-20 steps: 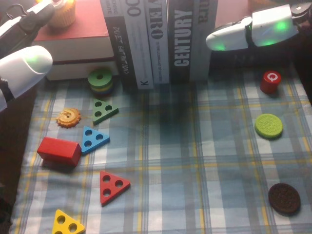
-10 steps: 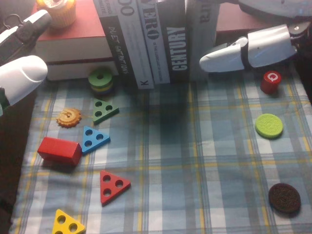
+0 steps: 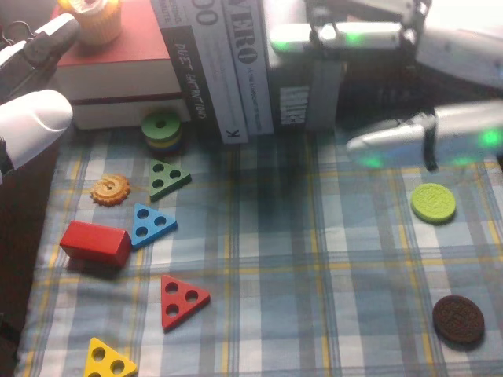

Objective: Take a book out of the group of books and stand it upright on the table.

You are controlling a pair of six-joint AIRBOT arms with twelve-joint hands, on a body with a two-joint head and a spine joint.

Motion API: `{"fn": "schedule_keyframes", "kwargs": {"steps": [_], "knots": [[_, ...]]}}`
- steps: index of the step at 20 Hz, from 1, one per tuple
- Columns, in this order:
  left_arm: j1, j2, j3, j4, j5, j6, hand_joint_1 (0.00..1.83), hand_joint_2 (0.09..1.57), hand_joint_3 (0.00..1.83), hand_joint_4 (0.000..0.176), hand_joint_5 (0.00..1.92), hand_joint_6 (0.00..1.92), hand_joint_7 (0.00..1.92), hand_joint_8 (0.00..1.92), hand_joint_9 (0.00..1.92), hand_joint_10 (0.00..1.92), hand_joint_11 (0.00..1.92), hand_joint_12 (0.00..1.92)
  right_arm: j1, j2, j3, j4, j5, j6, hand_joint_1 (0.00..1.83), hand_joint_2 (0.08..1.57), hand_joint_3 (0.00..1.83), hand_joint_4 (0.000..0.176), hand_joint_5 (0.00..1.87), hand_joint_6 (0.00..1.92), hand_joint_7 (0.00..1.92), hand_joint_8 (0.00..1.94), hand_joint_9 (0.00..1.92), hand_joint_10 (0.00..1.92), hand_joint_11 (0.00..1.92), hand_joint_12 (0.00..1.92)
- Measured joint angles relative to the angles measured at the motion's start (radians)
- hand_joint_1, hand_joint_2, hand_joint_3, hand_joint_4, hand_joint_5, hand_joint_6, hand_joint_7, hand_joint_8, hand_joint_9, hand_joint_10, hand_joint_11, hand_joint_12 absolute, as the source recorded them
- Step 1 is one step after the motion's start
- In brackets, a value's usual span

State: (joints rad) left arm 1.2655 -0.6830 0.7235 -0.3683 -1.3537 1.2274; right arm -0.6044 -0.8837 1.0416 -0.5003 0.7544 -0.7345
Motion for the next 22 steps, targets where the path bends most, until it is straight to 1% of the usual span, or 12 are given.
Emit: {"fn": "schedule_keyframes", "kwargs": {"steps": [8,10,11,12,13,14,15,16,17,18,21,22], "knots": [[0.013,0.000,-0.004,-0.011,-0.007,-0.006,0.00,1.37,0.01,0.176,0.10,0.00,0.03,0.00,0.00,0.00,0.00,0.00,-0.104,0.077,-0.101,-0.044,0.097,-0.004,0.15,1.26,0.01,0.176,0.30,0.02,0.00,0.00,0.00,0.00,0.00,0.00],[0.013,0.000,-0.004,-0.011,-0.008,-0.006,0.00,1.37,0.01,0.176,0.09,0.00,0.02,0.00,0.00,0.00,0.00,0.00,-0.112,0.105,-0.124,-0.068,0.140,-0.003,0.54,1.19,0.00,0.157,0.14,0.00,0.00,0.00,0.00,0.00,0.00,0.00],[0.016,0.000,-0.004,-0.010,-0.009,-0.006,0.00,1.36,0.00,0.176,0.10,0.00,0.02,0.00,0.00,0.00,0.00,0.00,-0.113,0.117,-0.130,-0.065,0.182,-0.005,0.07,1.29,0.08,0.000,0.17,0.02,0.00,0.00,0.00,0.00,0.00,0.00],[0.020,0.000,-0.004,-0.010,-0.011,-0.006,0.00,1.36,0.00,0.176,0.10,0.00,0.02,0.00,0.00,0.00,0.00,0.00,-0.118,0.123,-0.131,-0.060,0.208,-0.007,0.07,1.29,0.08,0.000,0.17,0.02,0.00,0.00,0.00,0.00,0.00,0.00],[0.025,0.000,-0.004,-0.011,-0.015,-0.008,0.00,1.36,0.00,0.176,0.10,0.00,0.01,0.00,0.00,0.00,0.00,0.00,-0.126,0.131,-0.132,-0.056,0.243,-0.003,0.00,1.53,0.03,0.164,0.20,0.03,0.09,0.00,0.01,0.00,0.00,0.00],[0.028,0.000,-0.004,-0.016,-0.018,-0.012,0.00,1.36,0.00,0.176,0.10,0.00,0.01,0.00,0.00,0.00,0.00,0.00,-0.138,0.134,-0.133,-0.043,0.266,-0.003,0.00,1.53,0.03,0.164,0.20,0.03,0.09,0.00,0.01,0.00,0.00,0.00],[0.032,0.000,-0.004,-0.015,-0.027,-0.027,0.00,1.36,0.00,0.176,0.11,0.01,0.03,0.01,0.00,0.00,0.00,0.00,-0.152,0.136,-0.134,-0.024,0.298,-0.004,0.42,1.26,0.00,0.053,0.52,0.03,0.10,0.00,0.01,0.00,0.00,0.00],[0.036,0.000,-0.001,-0.012,-0.033,-0.053,0.00,1.36,0.00,0.176,0.13,0.01,0.05,0.01,0.00,0.00,0.00,0.00,-0.167,0.138,-0.134,-0.008,0.328,-0.004,0.57,1.19,0.00,0.049,0.56,0.01,0.26,0.01,0.23,0.03,0.20,0.10],[0.043,0.000,0.004,-0.010,-0.040,-0.079,0.00,1.36,0.00,0.176,0.14,0.02,0.06,0.02,0.01,0.00,0.00,0.00,-0.181,0.141,-0.134,0.011,0.357,-0.004,0.59,1.15,0.00,0.119,0.48,0.00,0.27,0.00,0.25,0.01,0.14,0.09],[0.045,0.000,0.010,-0.008,-0.049,-0.098,0.00,1.36,0.00,0.176,0.14,0.02,0.06,0.02,0.01,0.00,0.00,0.00,-0.186,0.143,-0.134,0.028,0.374,-0.004,0.59,1.15,0.00,0.119,0.48,0.00,0.27,0.00,0.25,0.01,0.14,0.09],[0.045,-0.002,0.033,-0.010,-0.125,-0.172,0.11,1.36,0.00,0.158,0.17,0.01,0.11,0.01,0.06,0.01,0.00,0.00,-0.211,0.097,-0.087,0.174,0.435,-0.005,0.41,1.18,0.00,0.022,0.47,0.01,0.34,0.01,0.23,0.02,0.17,0.06],[0.045,-0.013,0.048,-0.009,-0.154,-0.205,0.27,1.35,0.00,0.106,0.19,0.01,0.12,0.01,0.06,0.00,0.00,0.00,-0.230,0.074,-0.071,0.236,0.455,-0.005,0.46,1.22,0.00,0.099,0.48,0.00,0.43,0.01,0.35,0.02,0.21,0.06]]}}
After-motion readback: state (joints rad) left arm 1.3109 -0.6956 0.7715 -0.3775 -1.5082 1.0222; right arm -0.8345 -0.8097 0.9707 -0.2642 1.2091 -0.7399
